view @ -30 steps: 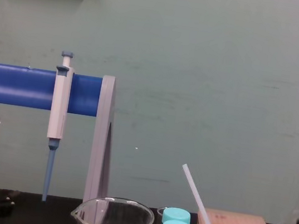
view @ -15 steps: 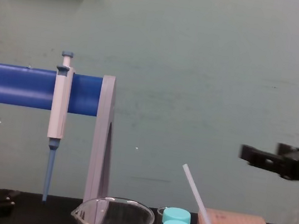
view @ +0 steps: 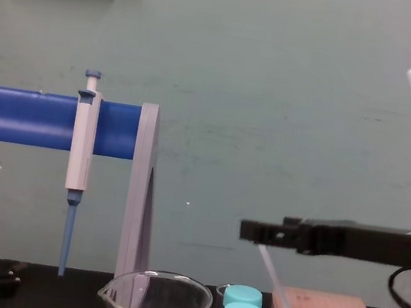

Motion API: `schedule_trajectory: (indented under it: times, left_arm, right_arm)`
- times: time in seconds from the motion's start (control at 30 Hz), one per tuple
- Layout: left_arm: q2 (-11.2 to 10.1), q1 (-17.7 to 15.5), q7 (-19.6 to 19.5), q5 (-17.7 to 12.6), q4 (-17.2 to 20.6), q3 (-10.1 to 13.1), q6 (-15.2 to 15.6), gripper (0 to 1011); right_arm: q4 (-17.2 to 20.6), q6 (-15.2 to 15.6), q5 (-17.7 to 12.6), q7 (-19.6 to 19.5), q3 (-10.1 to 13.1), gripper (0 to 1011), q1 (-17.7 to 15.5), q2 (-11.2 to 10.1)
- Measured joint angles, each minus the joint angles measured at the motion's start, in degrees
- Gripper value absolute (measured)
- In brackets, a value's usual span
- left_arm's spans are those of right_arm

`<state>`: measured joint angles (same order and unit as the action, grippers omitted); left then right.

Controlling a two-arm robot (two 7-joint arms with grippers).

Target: Pick up the stirring rod with one hand, then place it down.

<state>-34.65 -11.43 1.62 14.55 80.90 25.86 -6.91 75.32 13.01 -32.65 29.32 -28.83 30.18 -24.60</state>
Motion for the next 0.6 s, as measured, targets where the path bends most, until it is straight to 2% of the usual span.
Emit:
schedule_trajectory:
  times: [0.1,0.23,0.6]
  left_arm:
    - [0.0,0.0,0.0,0.0,0.0,0.0,0.0,1000]
    - [0.0,0.0,0.0,0.0,0.0,0.0,0.0,1000]
    - [0.0,0.0,0.0,0.0,0.0,0.0,0.0,1000]
  right_arm:
    - [-2.3,1.8,1.1,0.9,-2.0,1003,1.9,0.8]
    - [-3.7,2.6,2.0,1.3,-3.2,1003,3.0,1.3]
    - [-4.6,2.9,3.3,1.1,-4.1,1003,3.5,1.7]
